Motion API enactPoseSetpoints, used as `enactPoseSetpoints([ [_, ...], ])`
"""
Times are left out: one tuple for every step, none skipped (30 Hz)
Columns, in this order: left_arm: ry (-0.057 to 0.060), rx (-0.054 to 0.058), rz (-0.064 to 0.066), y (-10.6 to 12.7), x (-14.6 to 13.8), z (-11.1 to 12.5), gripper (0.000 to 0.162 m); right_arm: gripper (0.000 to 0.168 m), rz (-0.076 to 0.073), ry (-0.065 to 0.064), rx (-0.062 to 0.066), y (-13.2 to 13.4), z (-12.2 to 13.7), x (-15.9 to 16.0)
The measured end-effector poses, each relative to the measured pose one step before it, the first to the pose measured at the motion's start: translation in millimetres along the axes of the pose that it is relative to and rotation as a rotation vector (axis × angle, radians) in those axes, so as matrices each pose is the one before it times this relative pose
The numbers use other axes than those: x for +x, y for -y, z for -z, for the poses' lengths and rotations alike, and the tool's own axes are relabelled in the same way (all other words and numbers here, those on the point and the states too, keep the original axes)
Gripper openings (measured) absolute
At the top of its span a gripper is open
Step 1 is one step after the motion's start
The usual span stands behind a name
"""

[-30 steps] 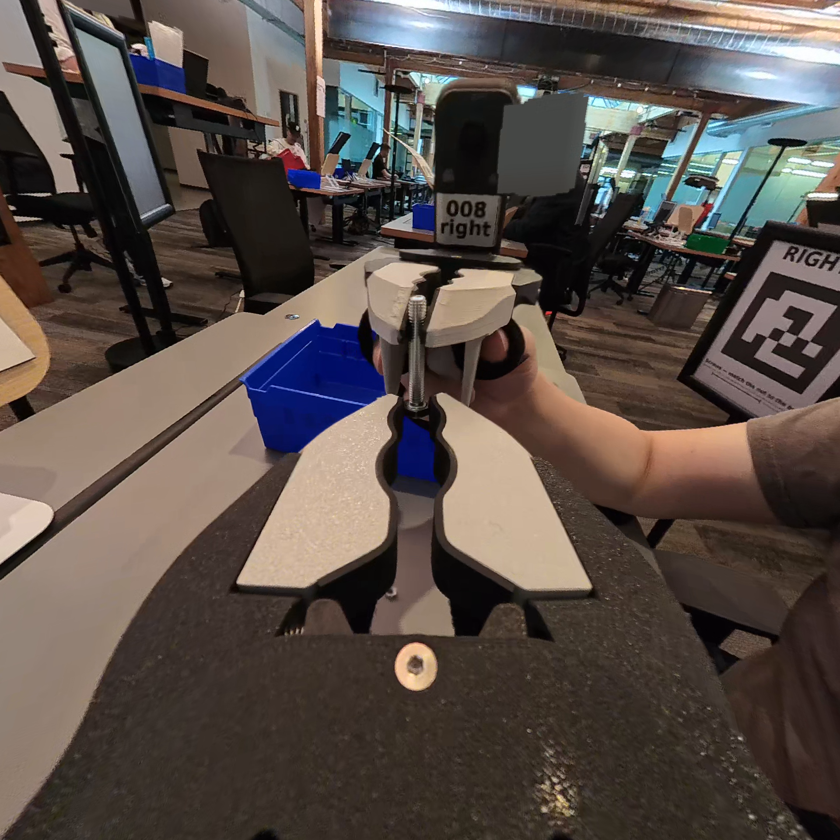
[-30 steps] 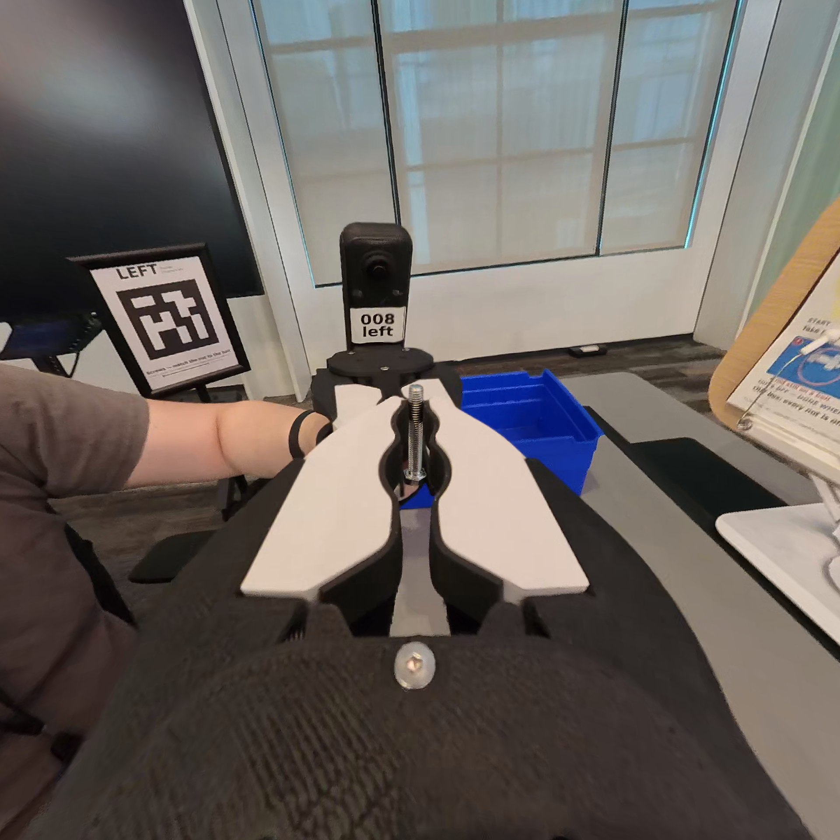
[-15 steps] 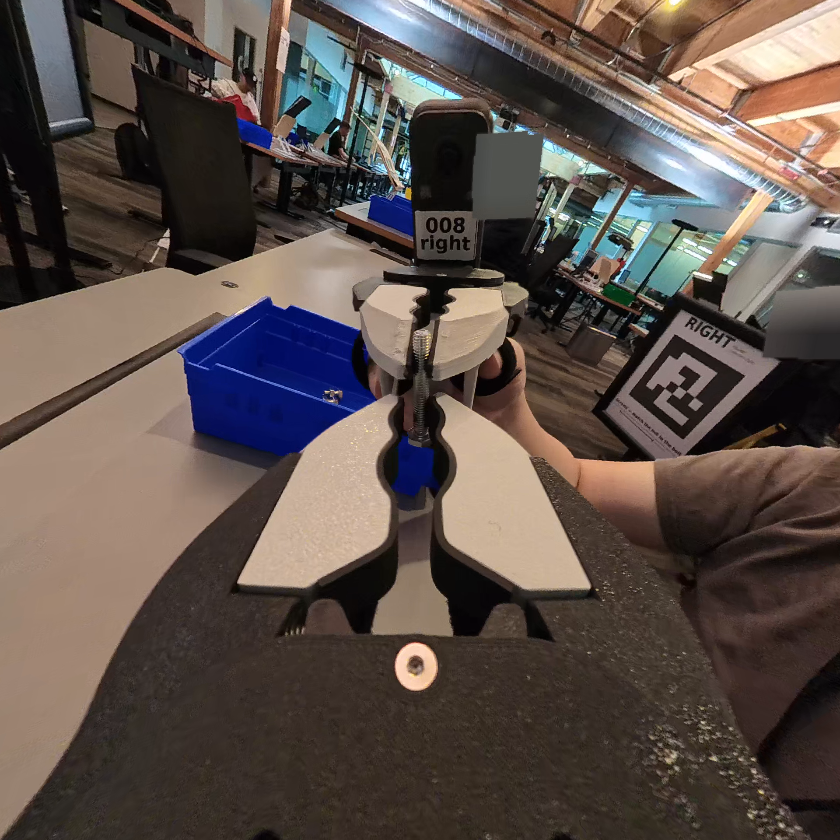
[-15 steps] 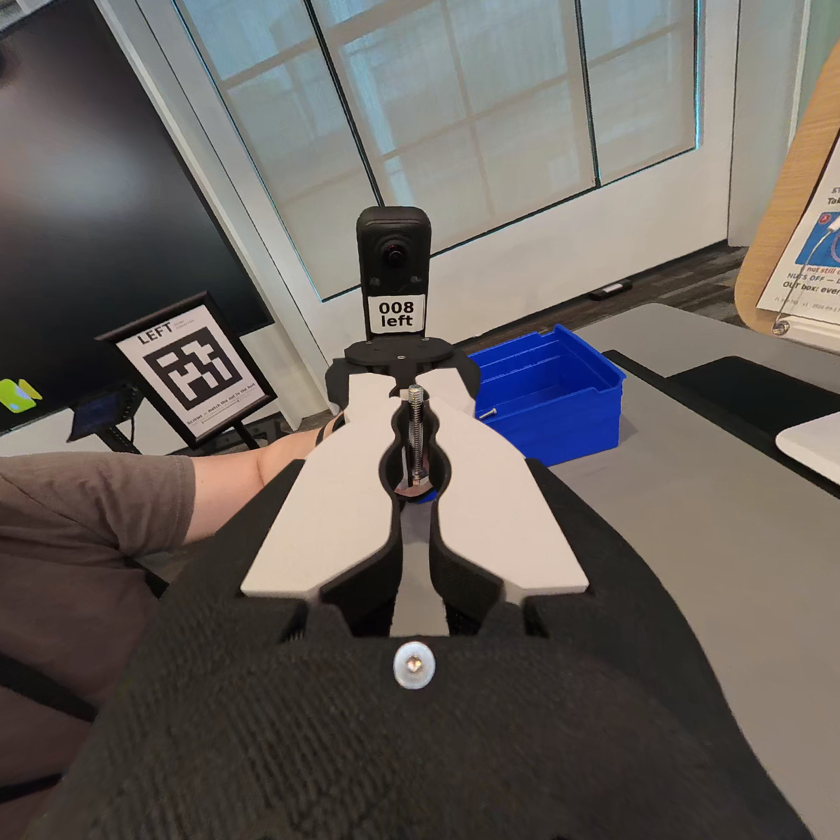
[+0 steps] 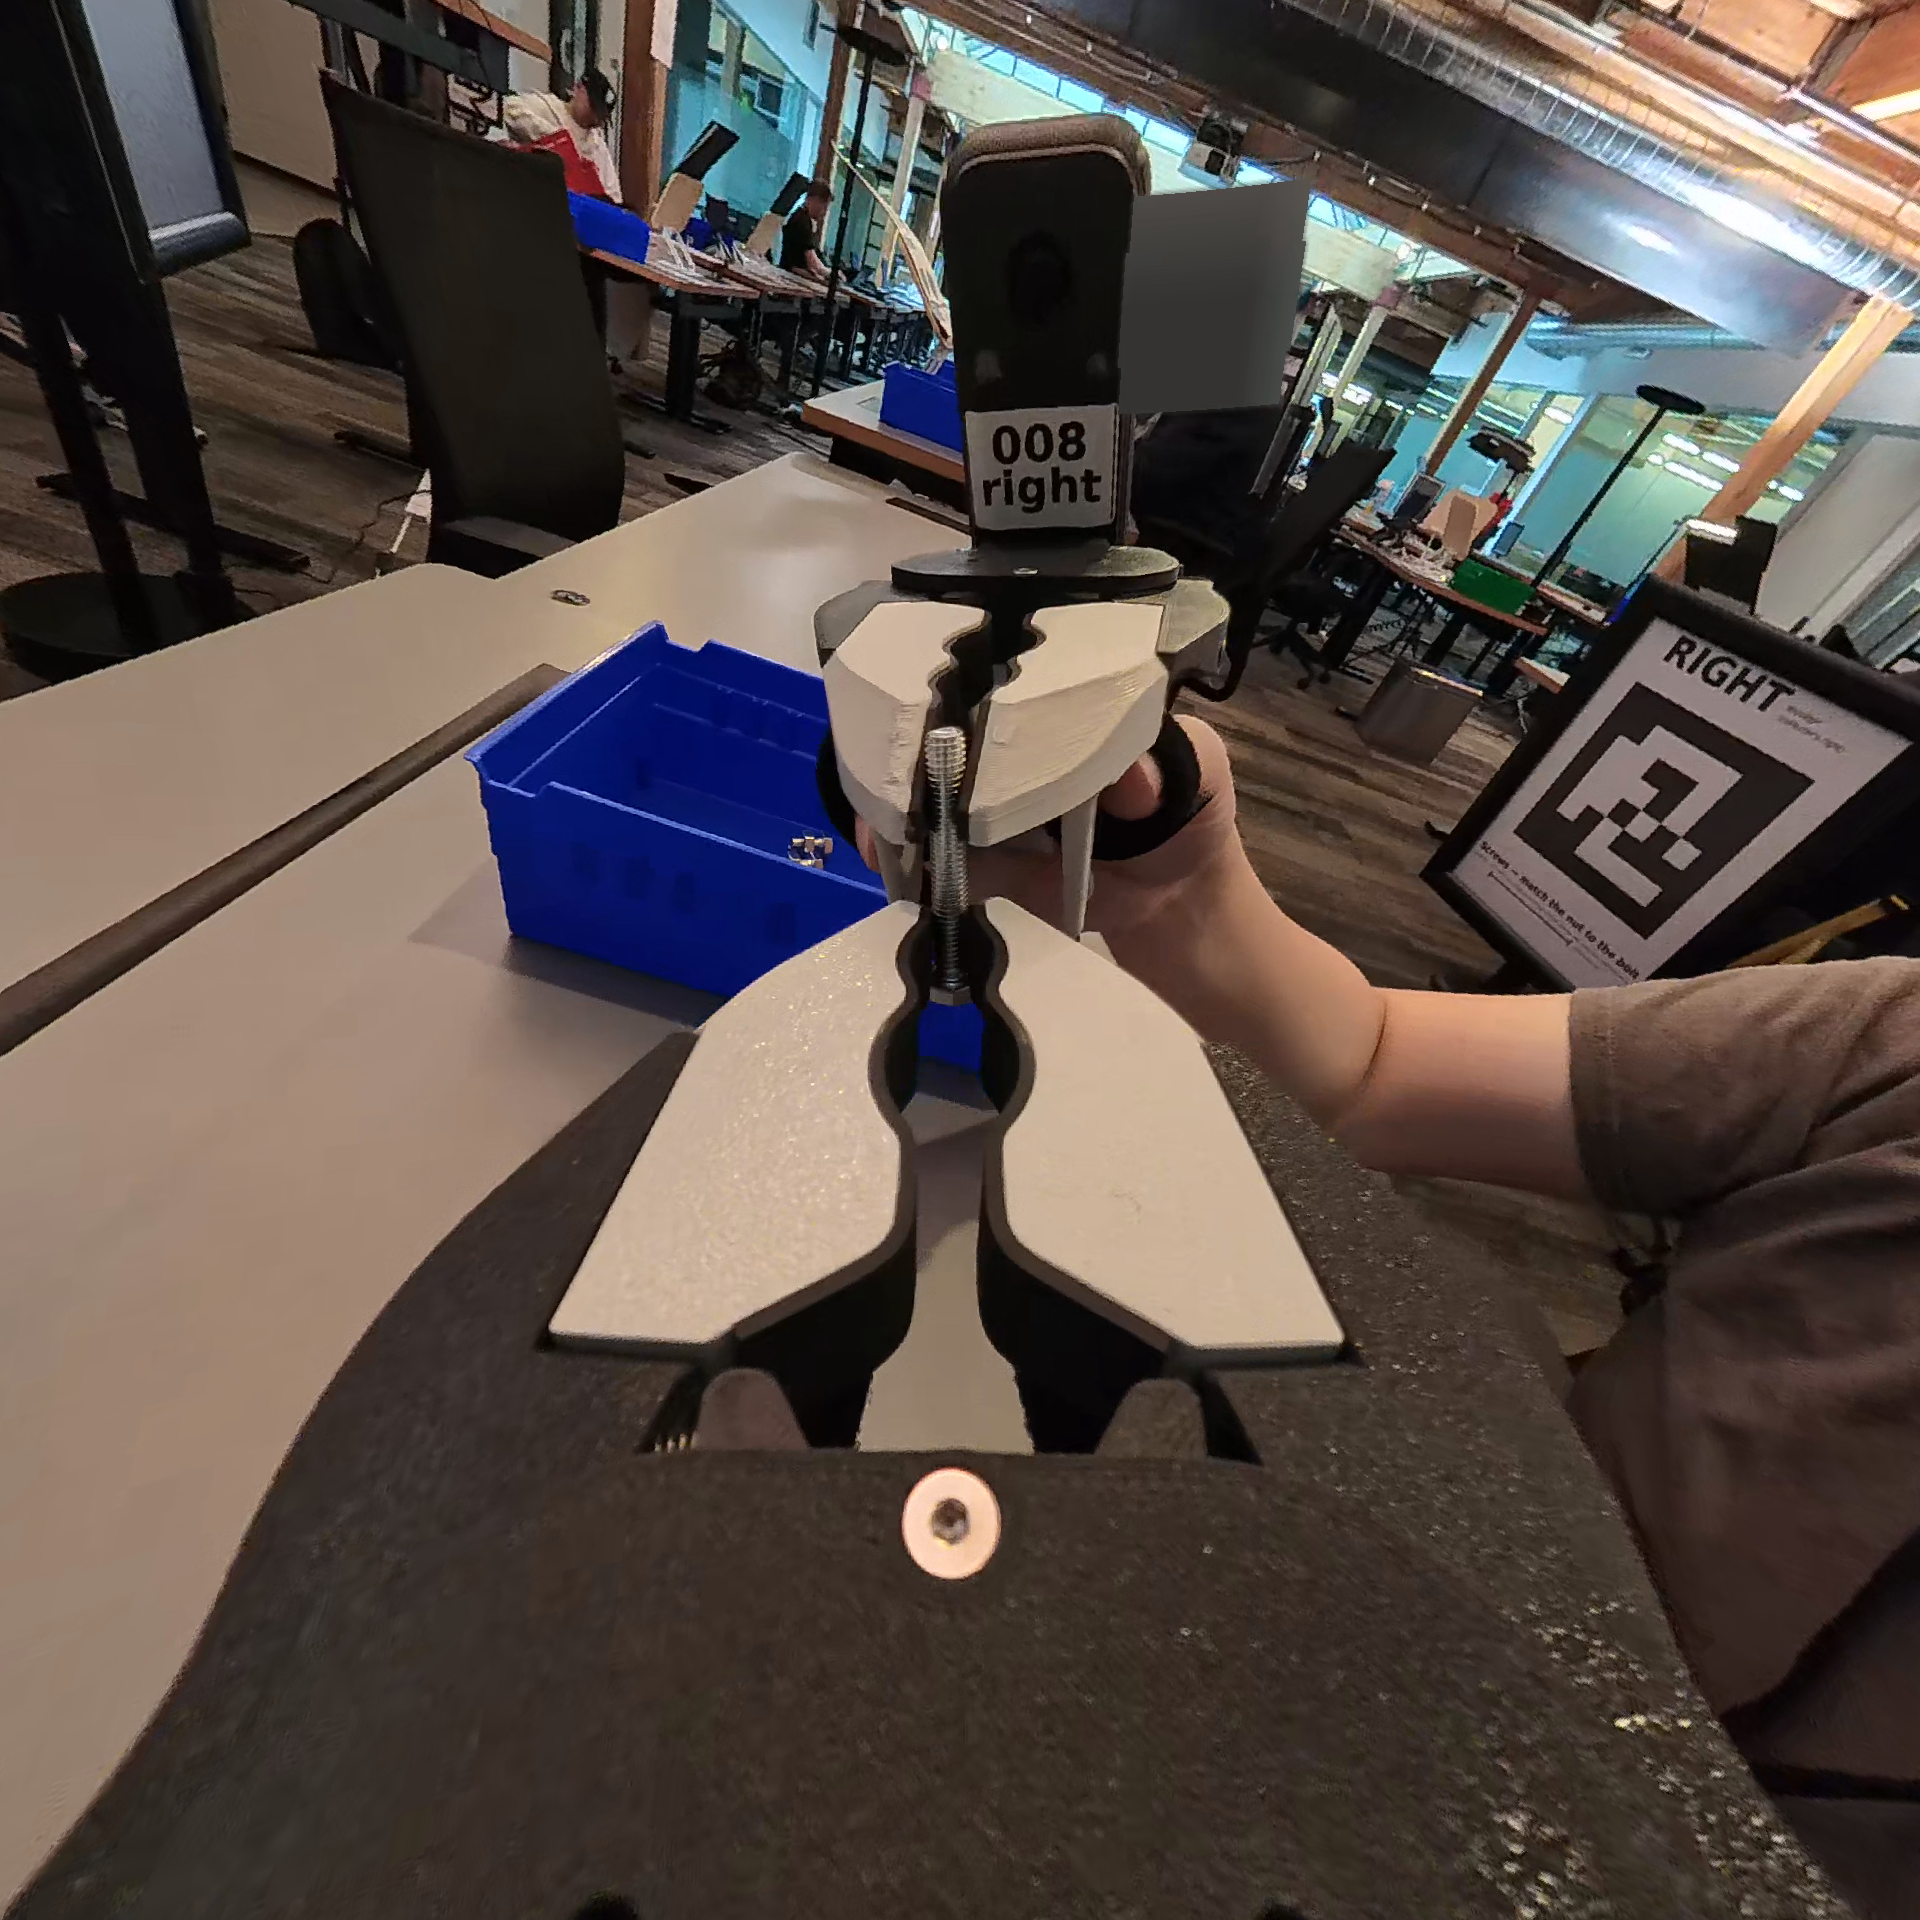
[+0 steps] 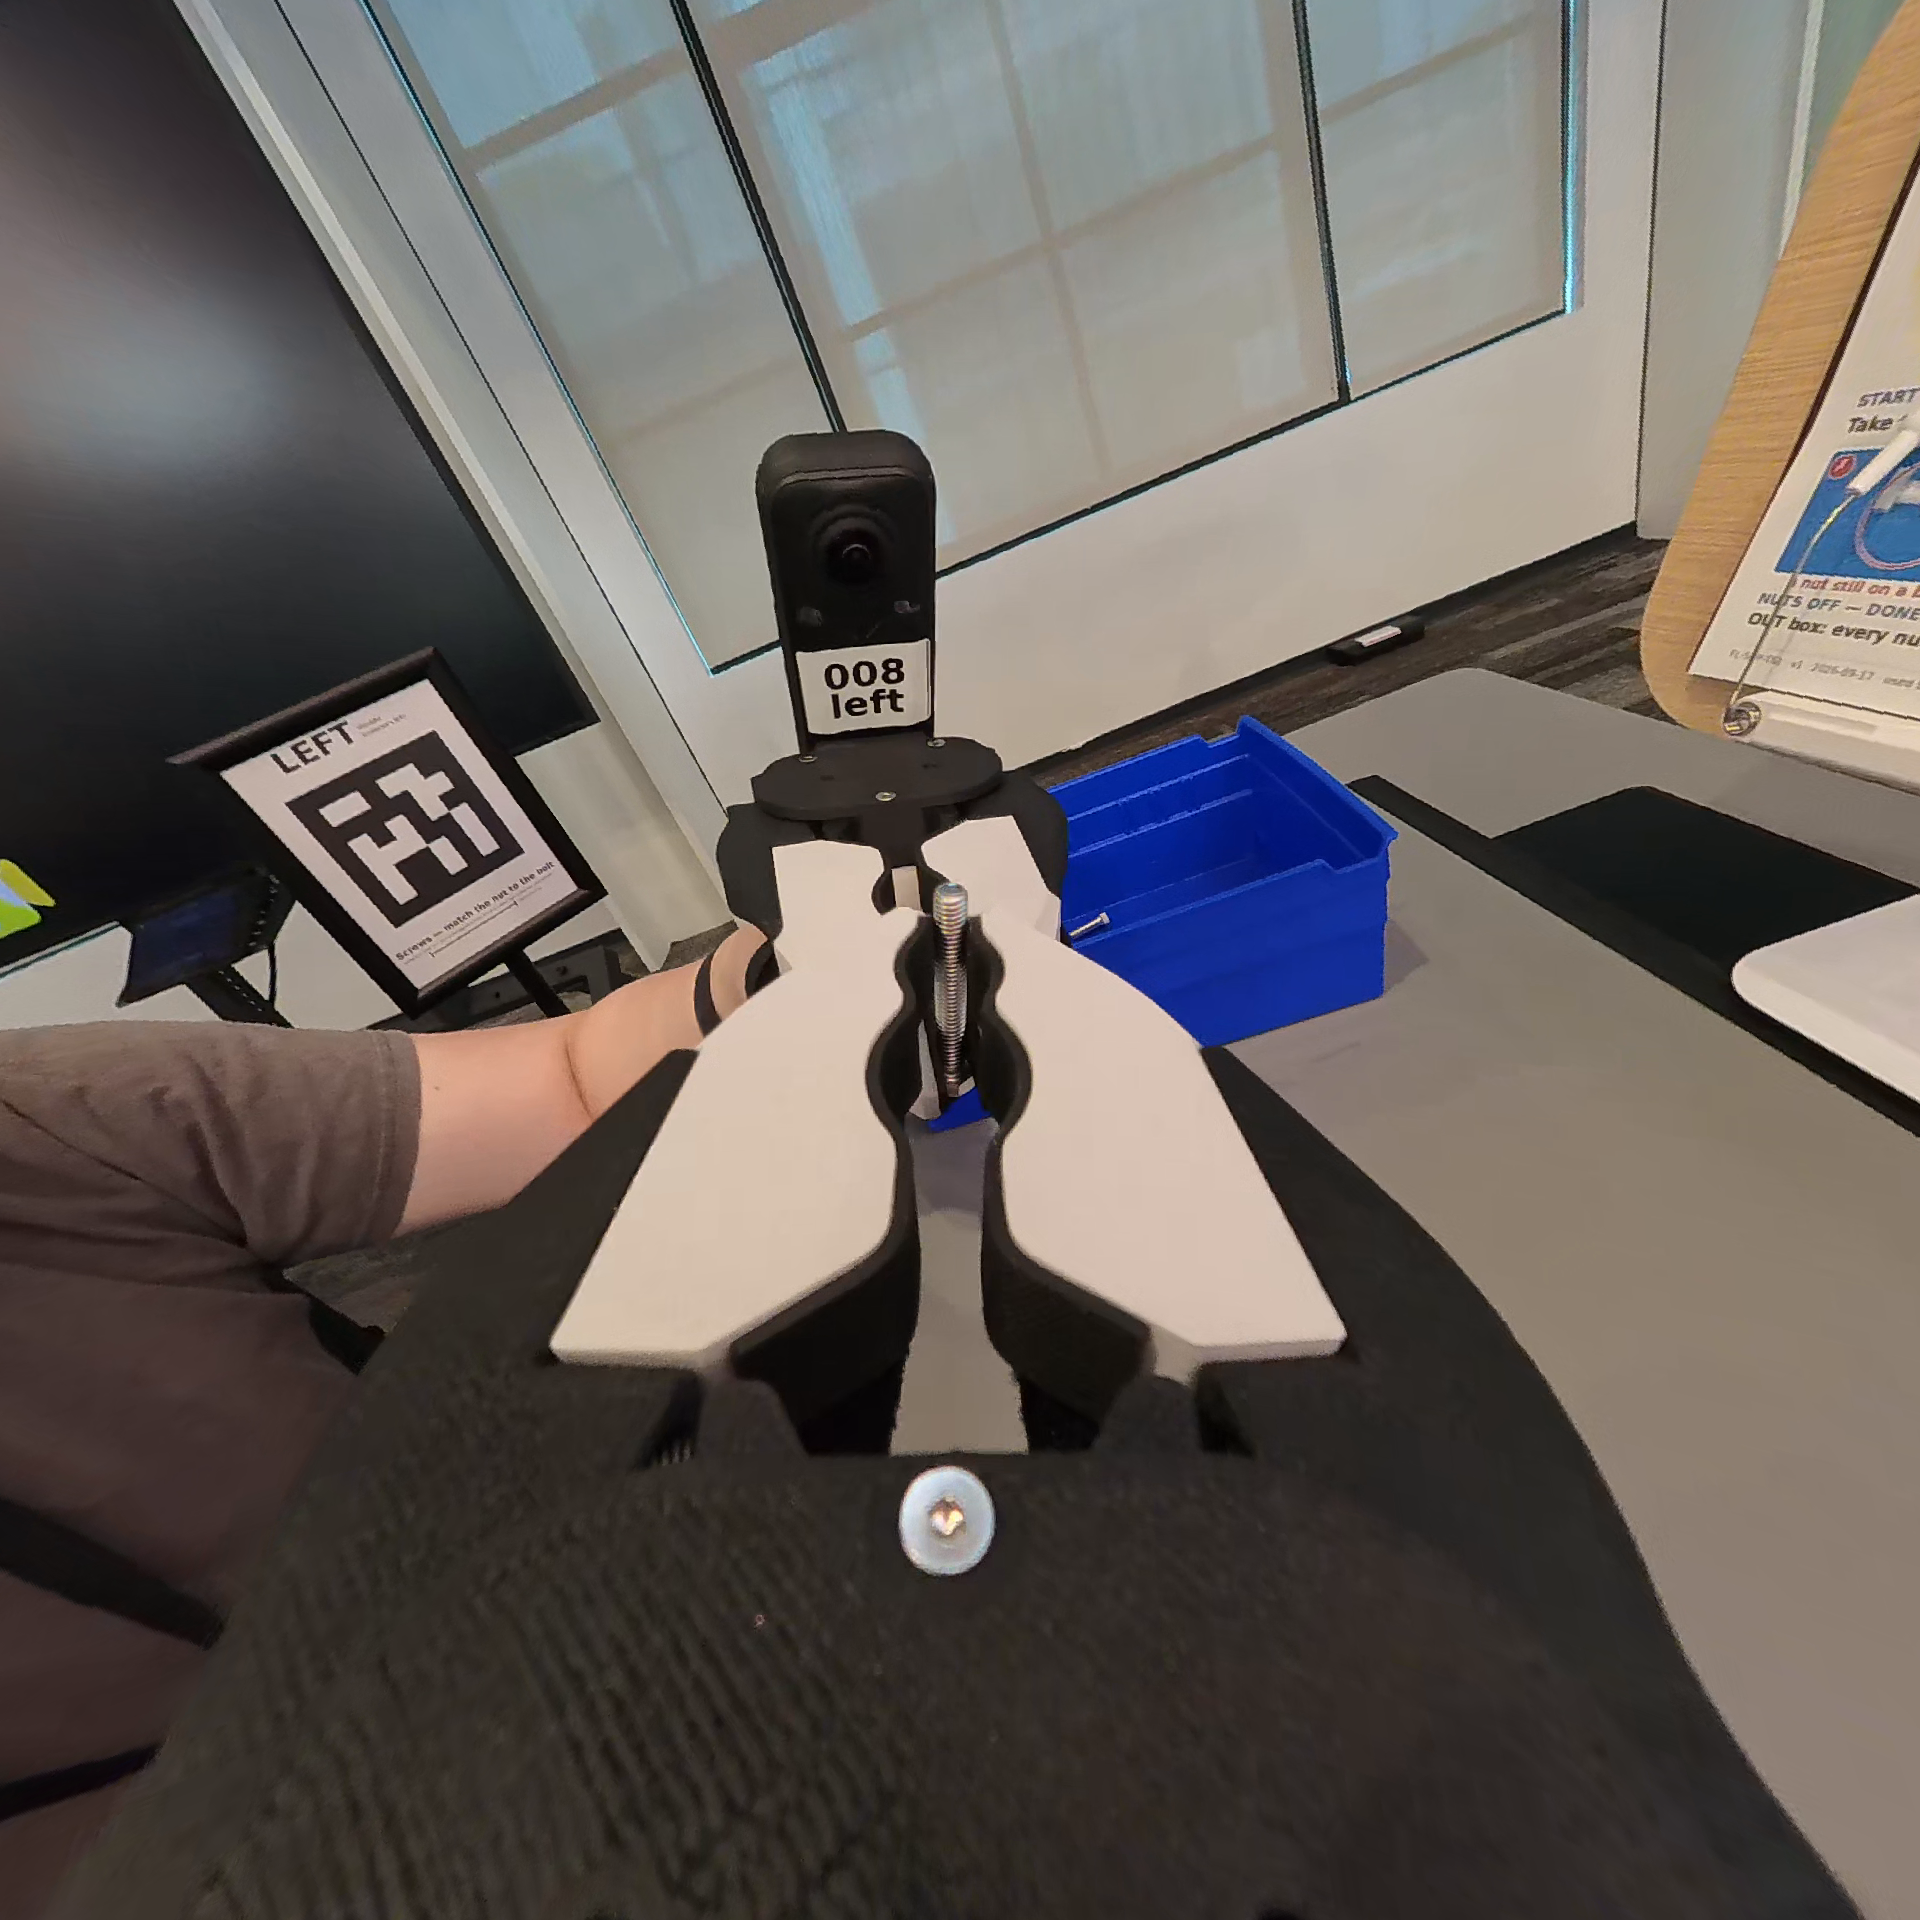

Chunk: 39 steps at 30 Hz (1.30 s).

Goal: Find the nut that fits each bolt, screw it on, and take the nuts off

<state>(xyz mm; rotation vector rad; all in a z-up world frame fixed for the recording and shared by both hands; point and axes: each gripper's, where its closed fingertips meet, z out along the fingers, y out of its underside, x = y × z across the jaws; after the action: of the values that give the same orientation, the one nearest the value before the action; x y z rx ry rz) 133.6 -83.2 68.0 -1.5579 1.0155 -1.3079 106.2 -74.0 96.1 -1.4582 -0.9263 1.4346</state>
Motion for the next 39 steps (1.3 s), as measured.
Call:
enactPoseSetpoints([
  [-0.0047, -0.0044, -0.0017, -0.77, 0.41, 0.39, 0.006, 0.006, 0.0016, 0.0010, -0.0024, -0.71, -0.60, -0.15],
  [-0.0055, -0.0033, 0.0051, -0.65, 0.17, 0.12, 0.005, 0.006, 0.0005, 0.0013, -0.0022, -0.56, -0.62, -0.20],
  [-0.0045, -0.0039, 0.0092, -0.57, -0.02, -0.08, 0.006, 0.006, 0.0018, -0.0016, -0.0022, -0.52, -0.41, 0.05],
  [-0.0039, -0.0052, 0.0062, -0.75, -0.21, -0.07, 0.006, 0.006, 0.0044, -0.0025, -0.0044, -0.69, -0.35, 0.10],
  [-0.0030, -0.0067, 0.0030, -0.87, -0.10, -0.10, 0.006, 0.006, 0.0066, -0.0026, -0.0061, -0.88, -0.31, 0.04],
  [-0.0012, -0.0054, -0.0007, -0.65, -0.15, -0.14, 0.006, 0.006, 0.0052, -0.0028, -0.0046, -0.51, -0.23, 0.12],
  [-0.0010, 0.0011, -0.0020, 0.13, -0.03, 0.02, 0.006, 0.006, 0.0012, -0.0013, -0.0006, -0.05, 0.06, 0.03],
  [-0.0016, 0.0045, -0.0008, 0.62, 0.11, 0.38, 0.006, 0.006, -0.0018, 0.0009, 0.0030, 0.47, 0.17, -0.03],
  [-0.0016, 0.0067, -0.0017, 0.69, 0.08, 0.21, 0.005, 0.006, -0.0025, 0.0018, 0.0036, 0.53, 0.32, 0.04],
  [-0.0016, 0.0038, 0.0017, 0.22, 0.09, 0.09, 0.006, 0.006, -0.0014, 0.0019, 0.0009, 0.24, 0.31, -0.04],
  [-0.0008, 0.0002, 0.0051, -0.27, -0.17, -0.10, 0.005, 0.006, 0.0011, 0.0001, -0.0018, -0.20, 0.12, 0.16],
  [-0.0017, -0.0004, 0.0049, -0.52, -0.11, -0.27, 0.005, 0.006, 0.0034, -0.0016, -0.0029, -0.36, -0.08, 0.20],
  [-0.0040, 0.0009, 0.0036, -0.14, 0.04, -0.06, 0.005, 0.006, 0.0057, -0.0026, -0.0016, -0.11, -0.15, 0.15],
  [0.0007, 0.0048, -0.0008, 0.40, -0.58, 0.21, 0.005, 0.006, 0.0104, -0.0070, -0.0003, 0.18, 0.00, 0.41],
  [0.0035, 0.0051, -0.0035, 0.36, -0.63, 0.23, 0.005, 0.006, 0.0192, -0.0119, -0.0003, 0.35, -0.19, 0.56],
  [0.0031, 0.0061, 0.0010, 0.79, -0.61, 0.55, 0.005, 0.008, 0.0277, -0.0189, 0.0014, 0.99, -0.16, 0.82],
  [0.0030, 0.0057, 0.0021, 1.11, -0.77, 1.17, 0.005, 0.018, 0.0292, -0.0289, 0.0094, 2.82, 0.74, 1.59],
  [0.0042, 0.0188, 0.0004, 3.33, -0.95, 2.51, 0.005, 0.028, 0.0254, -0.0354, 0.0137, 4.20, 2.03, 2.50],
  [0.0106, 0.0310, -0.0001, 5.64, -1.76, 4.32, 0.005, 0.030, 0.0260, -0.0413, 0.0084, 4.20, 3.30, 3.61],
  [0.0139, 0.0351, -0.0009, 7.23, -2.21, 5.71, 0.005, 0.030, 0.0333, -0.0576, 0.0059, 3.89, 4.55, 6.50],
  [0.0164, 0.0287, -0.0020, 7.24, -2.57, 6.36, 0.005, 0.030, 0.0383, -0.0877, 0.0049, 3.51, 5.63, 11.26],
  [0.0304, 0.0231, -0.0087, 6.90, -3.94, 6.42, 0.005, 0.029, 0.0434, -0.1188, -0.0044, 1.86, 6.26, 16.22],
  [0.0428, 0.0186, -0.0216, 6.41, -4.83, 6.18, 0.005, 0.027, 0.0481, -0.1385, -0.0211, -1.19, 5.93, 19.59],
  [0.0440, 0.0091, -0.0337, 5.27, -4.66, 5.20, 0.005, 0.027, 0.0437, -0.1377, -0.0336, -3.42, 4.77, 19.86],
  [0.0412, -0.0035, -0.0379, 3.46, -3.92, 3.81, 0.004, 0.027, 0.0378, -0.1087, -0.0298, -3.46, 2.78, 15.61],
  [0.0373, -0.0128, -0.0370, 2.17, -3.23, 2.68, 0.005, 0.028, 0.0353, -0.0698, -0.0162, -2.00, 1.25, 9.32],
  [0.0379, -0.0152, -0.0355, 1.68, -3.28, 1.42, 0.005, 0.028, 0.0317, -0.0478, -0.0069, -0.79, 0.40, 5.54],
  [0.0289, -0.0065, -0.0334, 2.47, -1.74, 0.45, 0.005, 0.028, 0.0298, -0.0369, -0.0050, -0.84, -0.10, 3.34],
  [0.0142, -0.0021, -0.0233, 2.63, 0.26, -0.78, 0.005, 0.028, 0.0285, -0.0286, -0.0074, -1.31, -0.67, 1.74],
  [0.0067, -0.0070, -0.0137, 1.90, 1.19, -1.59, 0.005, 0.028, 0.0259, -0.0244, -0.0092, -1.77, -1.03, 0.97],
  [0.0129, -0.0096, -0.0147, 1.24, 0.33, -1.78, 0.005, 0.028, 0.0244, -0.0202, -0.0086, -1.81, -1.14, 0.39],
  [0.0193, -0.0106, -0.0218, 0.56, -0.48, -1.71, 0.005, 0.028, 0.0233, -0.0143, -0.0104, -2.11, -1.38, -0.46],
  [0.0283, -0.0101, -0.0269, 0.01, -1.61, -1.23, 0.005, 0.028, 0.0210, -0.0105, -0.0145, -2.64, -1.36, -0.68],
  [0.0309, -0.0092, -0.0250, -0.46, -2.18, -0.97, 0.005, 0.028, 0.0179, -0.0095, -0.0132, -2.35, -1.29, -0.55],
  [0.0157, -0.0080, -0.0207, -1.05, -0.24, -0.84, 0.005, 0.028, 0.0145, -0.0086, -0.0081, -1.65, -0.97, -0.22],
  [0.0073, -0.0073, -0.0126, -1.97, 0.41, -0.57, 0.005, 0.028, 0.0105, -0.0061, -0.0070, -1.37, -0.80, -0.09],
  [0.0116, -0.0026, -0.0054, -2.42, -0.39, -0.47, 0.005, 0.028, 0.0045, -0.0013, -0.0075, -1.45, -0.58, -0.29],
  [0.0086, -0.0107, -0.0095, -4.27, -0.31, -0.61, 0.005, 0.028, -0.0029, 0.0048, -0.0055, -1.22, -0.65, -0.72],
  [0.0060, -0.0268, -0.0163, -6.78, -0.23, -1.08, 0.005, 0.028, -0.0069, 0.0077, -0.0029, -1.03, -0.59, -0.84],
])
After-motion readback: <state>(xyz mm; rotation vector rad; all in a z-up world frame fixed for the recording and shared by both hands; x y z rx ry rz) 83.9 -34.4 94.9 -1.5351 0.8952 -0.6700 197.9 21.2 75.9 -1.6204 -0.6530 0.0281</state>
